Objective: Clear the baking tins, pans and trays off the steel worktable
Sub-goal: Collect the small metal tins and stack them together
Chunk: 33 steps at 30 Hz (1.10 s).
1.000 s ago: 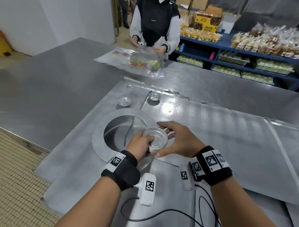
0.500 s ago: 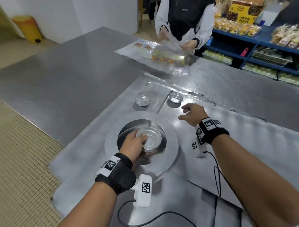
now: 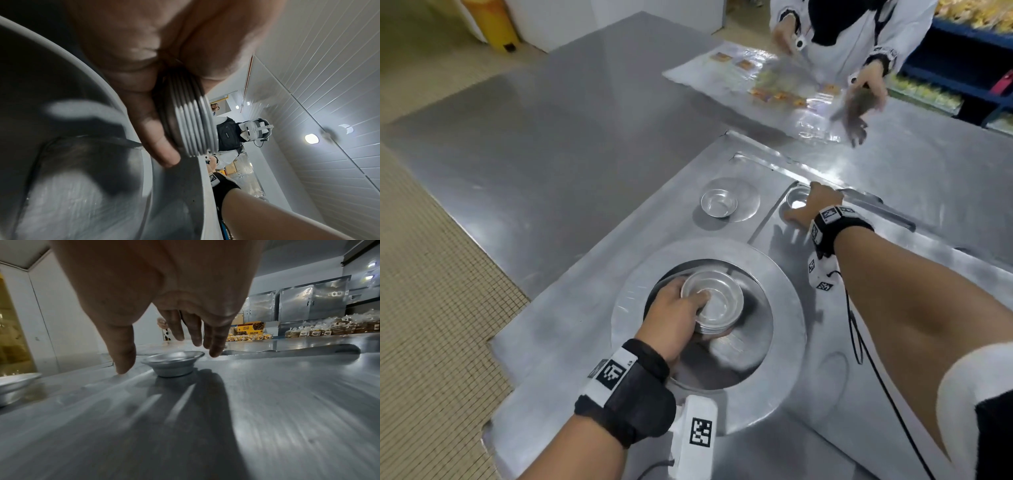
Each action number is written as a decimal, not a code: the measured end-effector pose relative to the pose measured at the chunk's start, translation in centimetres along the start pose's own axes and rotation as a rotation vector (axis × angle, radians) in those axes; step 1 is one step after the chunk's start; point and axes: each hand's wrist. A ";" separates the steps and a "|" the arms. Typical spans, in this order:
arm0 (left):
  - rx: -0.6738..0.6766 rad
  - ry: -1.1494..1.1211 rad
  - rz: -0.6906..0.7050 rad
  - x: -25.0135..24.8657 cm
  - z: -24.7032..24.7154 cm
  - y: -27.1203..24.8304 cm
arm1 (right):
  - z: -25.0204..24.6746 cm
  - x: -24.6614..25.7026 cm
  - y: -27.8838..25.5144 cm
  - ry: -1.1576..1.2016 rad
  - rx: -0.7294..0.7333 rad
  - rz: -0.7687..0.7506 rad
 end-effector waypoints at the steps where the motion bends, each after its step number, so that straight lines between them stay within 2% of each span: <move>1: -0.012 -0.002 -0.004 0.0 -0.1 0.1 | 0.0 0.1 0.3 0.001 0.012 0.014; 8: 0.046 -0.123 -0.073 -0.5 0.5 0.3 | -0.2 -0.7 1.3 0.043 0.070 0.008; 12: 0.060 -0.131 -0.087 -0.7 1.0 0.1 | -1.3 -0.5 -1.0 0.048 0.079 -0.018; 16: 0.072 -0.119 -0.077 -0.7 1.2 -0.5 | -2.5 -0.4 -3.8 0.120 0.025 -0.084; 22: 0.070 -0.030 -0.034 -0.7 1.4 -2.6 | -5.1 1.0 -9.9 0.216 -0.006 -0.235; 28: 0.065 -0.039 -0.045 -1.2 1.5 -5.8 | -6.8 3.0 -18.6 0.259 0.023 -0.417; 33: 0.148 -0.033 -0.051 -1.4 1.4 -8.5 | -7.3 4.1 -26.7 0.302 0.018 -0.550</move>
Point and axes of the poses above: each hand's wrist, its own y-axis towards the middle knuckle, its own z-axis out of the palm, x = y × z, and after that the axes turned 8 degrees about x, right-handed
